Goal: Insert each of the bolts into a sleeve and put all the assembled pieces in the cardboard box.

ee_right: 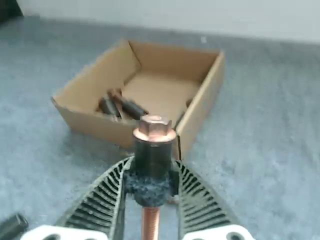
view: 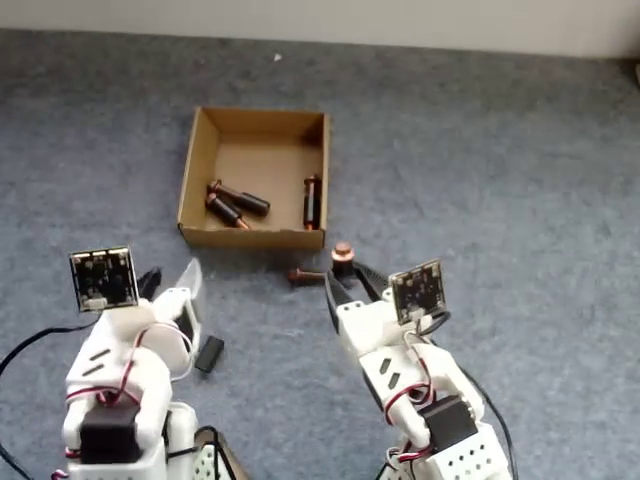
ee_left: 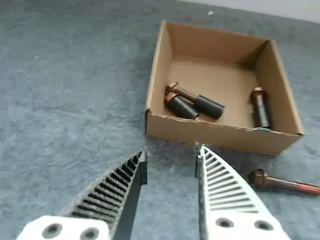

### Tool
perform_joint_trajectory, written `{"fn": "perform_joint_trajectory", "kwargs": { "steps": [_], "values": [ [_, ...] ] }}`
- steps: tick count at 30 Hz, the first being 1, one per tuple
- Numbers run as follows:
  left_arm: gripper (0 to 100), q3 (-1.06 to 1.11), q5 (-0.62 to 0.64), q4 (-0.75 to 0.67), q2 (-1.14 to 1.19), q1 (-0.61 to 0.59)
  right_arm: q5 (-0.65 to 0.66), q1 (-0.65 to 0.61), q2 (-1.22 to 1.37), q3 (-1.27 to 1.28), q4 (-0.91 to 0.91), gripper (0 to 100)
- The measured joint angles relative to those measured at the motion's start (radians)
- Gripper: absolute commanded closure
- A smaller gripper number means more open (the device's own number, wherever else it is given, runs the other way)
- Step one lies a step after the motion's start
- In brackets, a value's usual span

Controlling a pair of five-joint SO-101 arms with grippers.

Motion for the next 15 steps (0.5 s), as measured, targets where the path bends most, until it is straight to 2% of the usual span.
{"fn": "perform_joint_trajectory", "kwargs": {
  "steps": [6, 15],
  "values": [
    [82, 0.189, -0.028, -0.063, 0.011, -0.081, 0.000, -0.002, 0.092, -0.109, 0.038, 98.9],
    [82, 0.295, -0.029, -0.072, 0.011, -0.083, 0.000, -0.069, 0.683, -0.480, 0.038, 98.9]
  ]
}}
